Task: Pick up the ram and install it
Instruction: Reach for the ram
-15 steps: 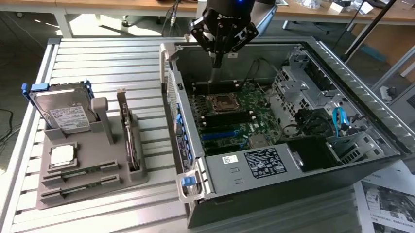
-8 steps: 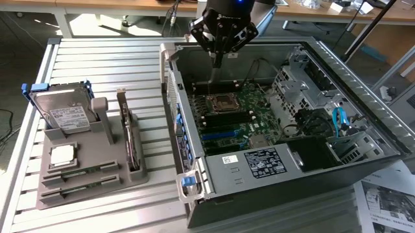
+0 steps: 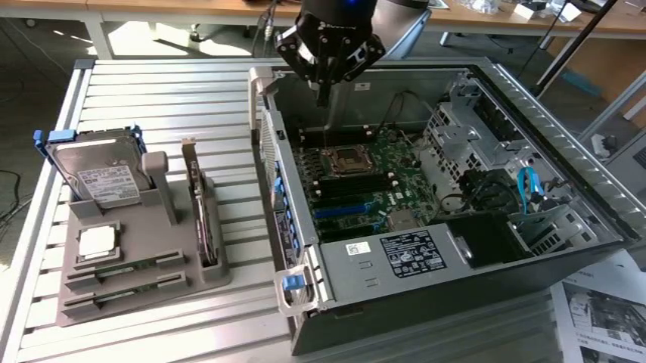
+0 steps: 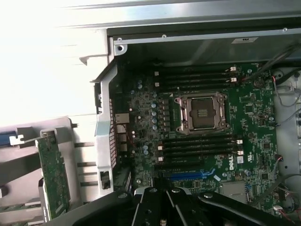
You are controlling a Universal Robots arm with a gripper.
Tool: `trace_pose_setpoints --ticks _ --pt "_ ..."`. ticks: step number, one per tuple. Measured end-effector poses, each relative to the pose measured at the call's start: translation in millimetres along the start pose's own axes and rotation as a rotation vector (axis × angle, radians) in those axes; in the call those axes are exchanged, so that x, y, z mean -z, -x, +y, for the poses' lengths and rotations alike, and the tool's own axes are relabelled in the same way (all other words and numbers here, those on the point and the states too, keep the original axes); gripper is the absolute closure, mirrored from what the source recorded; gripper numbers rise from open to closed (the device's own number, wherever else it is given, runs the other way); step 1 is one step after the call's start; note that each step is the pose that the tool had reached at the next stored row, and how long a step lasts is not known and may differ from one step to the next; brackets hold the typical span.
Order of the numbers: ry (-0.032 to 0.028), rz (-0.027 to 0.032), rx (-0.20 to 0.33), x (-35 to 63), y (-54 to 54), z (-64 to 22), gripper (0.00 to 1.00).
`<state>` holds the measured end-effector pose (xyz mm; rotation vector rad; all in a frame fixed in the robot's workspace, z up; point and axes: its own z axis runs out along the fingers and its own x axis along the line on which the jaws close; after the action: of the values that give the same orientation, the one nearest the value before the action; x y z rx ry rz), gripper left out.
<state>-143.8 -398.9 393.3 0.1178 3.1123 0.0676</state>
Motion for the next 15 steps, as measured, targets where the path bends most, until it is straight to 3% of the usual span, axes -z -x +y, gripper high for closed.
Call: trace_pose_setpoints --ticks 15 --pt "0.0003 -0.0033 0.000 2.1 -74.5 -5.6 0.89"
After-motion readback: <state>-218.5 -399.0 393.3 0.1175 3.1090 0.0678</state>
